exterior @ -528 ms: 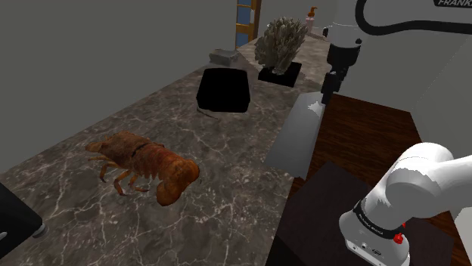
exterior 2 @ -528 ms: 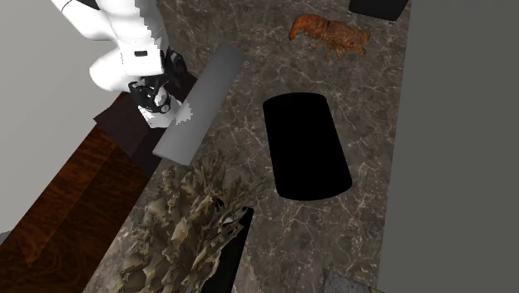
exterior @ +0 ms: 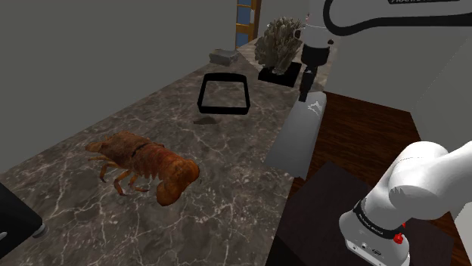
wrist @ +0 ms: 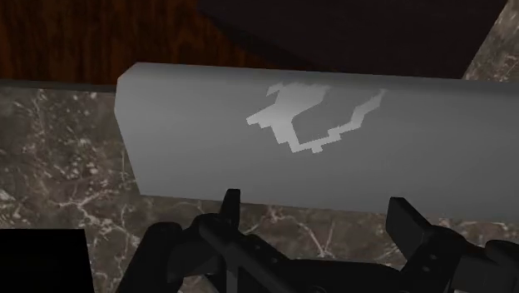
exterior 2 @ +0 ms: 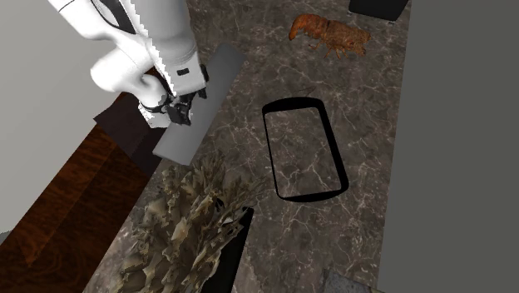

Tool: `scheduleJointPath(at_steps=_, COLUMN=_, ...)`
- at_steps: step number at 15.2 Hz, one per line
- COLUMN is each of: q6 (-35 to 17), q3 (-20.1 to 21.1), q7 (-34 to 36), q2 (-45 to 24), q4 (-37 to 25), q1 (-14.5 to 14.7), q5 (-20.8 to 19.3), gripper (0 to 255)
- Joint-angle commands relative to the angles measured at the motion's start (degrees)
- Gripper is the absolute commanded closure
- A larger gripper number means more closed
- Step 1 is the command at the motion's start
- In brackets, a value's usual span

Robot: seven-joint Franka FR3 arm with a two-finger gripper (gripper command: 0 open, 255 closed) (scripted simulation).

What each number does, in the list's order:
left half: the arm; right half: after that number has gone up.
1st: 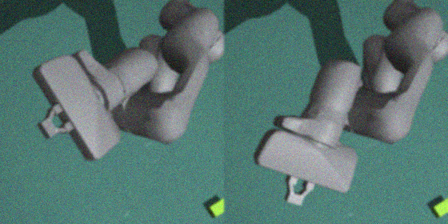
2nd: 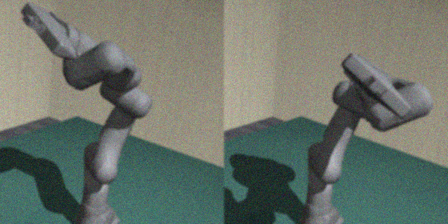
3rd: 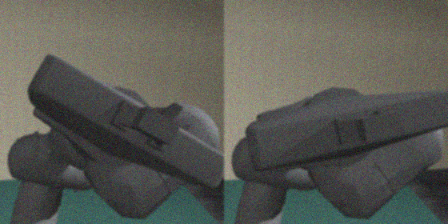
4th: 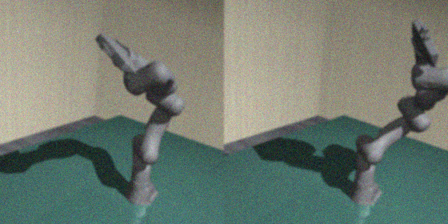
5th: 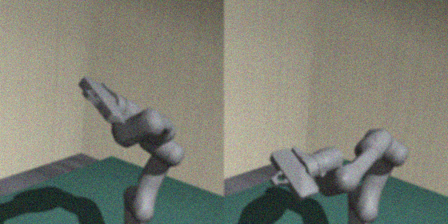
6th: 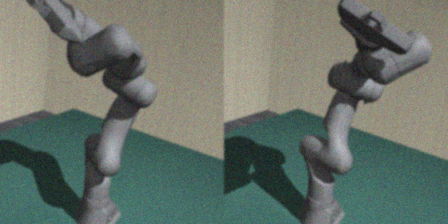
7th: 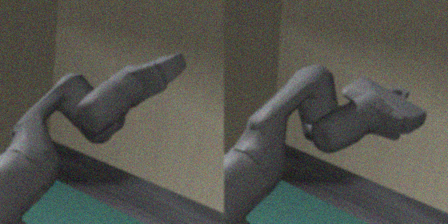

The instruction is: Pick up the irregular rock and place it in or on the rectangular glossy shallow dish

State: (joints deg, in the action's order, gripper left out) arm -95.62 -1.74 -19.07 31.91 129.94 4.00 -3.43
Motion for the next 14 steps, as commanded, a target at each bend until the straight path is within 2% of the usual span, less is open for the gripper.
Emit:
scheduleJointPath(at_steps=1, q6=-2.21, q3=-0.28, q7=-3.27, q2=-3.21, q4=-1.57, q1=1.63, q5=1.09, gripper=0)
scheduleJointPath(at_steps=7, q6=-6.84, q3=-0.70, q7=-13.29, q2=-13.54, q4=-8.56, q1=5.93, q5=4.81, gripper=0)
scheduleJointPath(at_steps=14, q6=-9.22, q3=0.36, q7=-24.75, q2=-24.48, q4=-18.17, q1=10.10, q5=9.72, gripper=0)
